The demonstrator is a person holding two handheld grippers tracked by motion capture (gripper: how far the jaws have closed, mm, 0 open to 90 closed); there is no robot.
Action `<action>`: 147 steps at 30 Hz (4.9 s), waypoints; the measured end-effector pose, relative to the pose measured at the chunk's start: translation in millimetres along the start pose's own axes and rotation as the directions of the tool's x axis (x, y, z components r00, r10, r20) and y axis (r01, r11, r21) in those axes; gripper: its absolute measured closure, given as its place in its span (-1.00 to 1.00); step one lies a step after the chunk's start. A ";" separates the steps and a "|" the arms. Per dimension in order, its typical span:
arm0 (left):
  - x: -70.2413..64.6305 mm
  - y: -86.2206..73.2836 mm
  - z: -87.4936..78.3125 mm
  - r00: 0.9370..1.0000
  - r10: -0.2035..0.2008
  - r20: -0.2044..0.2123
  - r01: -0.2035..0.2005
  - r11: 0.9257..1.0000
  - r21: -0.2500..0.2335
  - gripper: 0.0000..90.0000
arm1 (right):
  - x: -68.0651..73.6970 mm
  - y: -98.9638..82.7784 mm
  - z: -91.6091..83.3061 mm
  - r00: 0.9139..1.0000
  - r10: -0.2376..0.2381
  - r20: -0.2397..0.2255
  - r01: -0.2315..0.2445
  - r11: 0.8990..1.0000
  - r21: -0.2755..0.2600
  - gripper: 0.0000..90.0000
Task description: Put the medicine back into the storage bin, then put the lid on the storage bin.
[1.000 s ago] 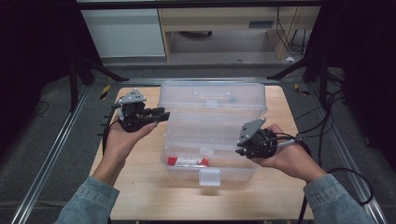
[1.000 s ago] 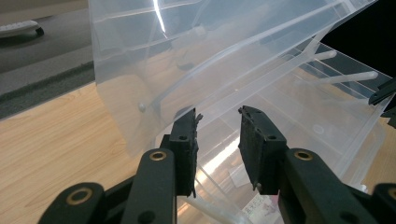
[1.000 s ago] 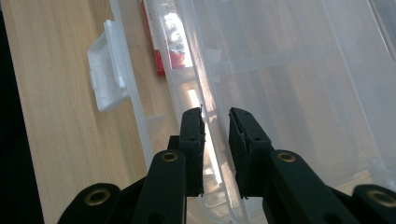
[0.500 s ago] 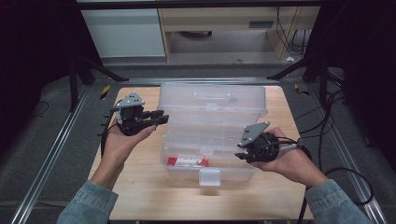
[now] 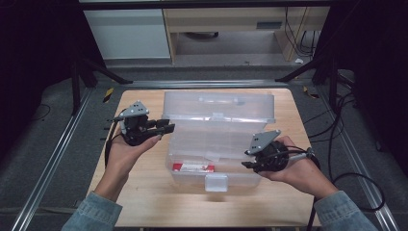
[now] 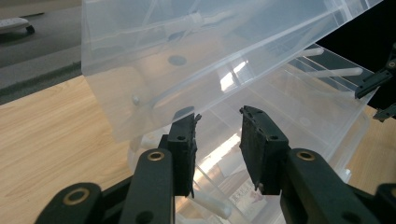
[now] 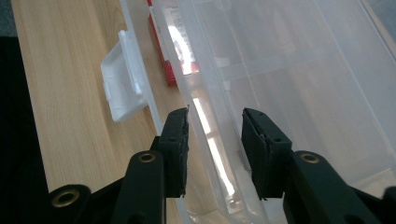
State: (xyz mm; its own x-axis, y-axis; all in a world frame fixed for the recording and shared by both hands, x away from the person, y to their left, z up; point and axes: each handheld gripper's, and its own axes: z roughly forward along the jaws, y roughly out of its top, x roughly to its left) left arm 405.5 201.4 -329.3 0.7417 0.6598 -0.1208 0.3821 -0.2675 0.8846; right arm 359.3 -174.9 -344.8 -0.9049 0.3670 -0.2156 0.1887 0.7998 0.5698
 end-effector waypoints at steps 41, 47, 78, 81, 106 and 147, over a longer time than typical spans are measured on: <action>-10.5 -35.4 -11.3 0.999 -0.010 0.035 0.008 0.999 0.053 0.43 | -12.8 -72.0 -59.5 0.896 0.412 0.167 -0.366 0.897 -0.247 0.36; -4.8 -43.8 -17.9 0.999 -0.025 0.029 0.024 0.998 0.059 0.43 | -9.3 -75.1 -59.3 0.897 0.412 0.159 -0.368 0.896 -0.248 0.43; -0.1 -72.8 -20.9 1.000 -0.024 0.017 0.023 0.996 0.087 0.42 | -0.5 -109.2 -49.5 0.866 0.470 0.170 -0.428 0.873 -0.232 0.25; 3.6 -78.9 -23.2 1.000 -0.022 -0.002 0.022 0.995 0.102 0.40 | 0.0 -109.7 -47.8 0.866 0.468 0.176 -0.427 0.875 -0.228 0.21; 61.1 -115.6 10.8 0.946 0.024 -0.324 0.075 0.954 0.291 -0.87 | -24.6 -131.8 3.7 0.750 0.577 0.324 -0.554 0.815 -0.168 -0.38; 132.2 -148.1 89.1 0.901 -0.097 -0.423 0.202 0.956 0.212 -0.93 | -127.2 -169.1 105.5 0.549 0.726 0.414 -0.688 0.674 -0.269 -0.50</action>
State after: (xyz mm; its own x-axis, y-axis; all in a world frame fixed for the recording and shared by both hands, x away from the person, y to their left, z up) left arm 496.1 265.7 -516.4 0.3980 0.9174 -0.0041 0.6321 -0.2710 0.7259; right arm 482.7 -306.7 -497.4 -0.2023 0.9788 -0.0331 0.6467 0.1589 0.7460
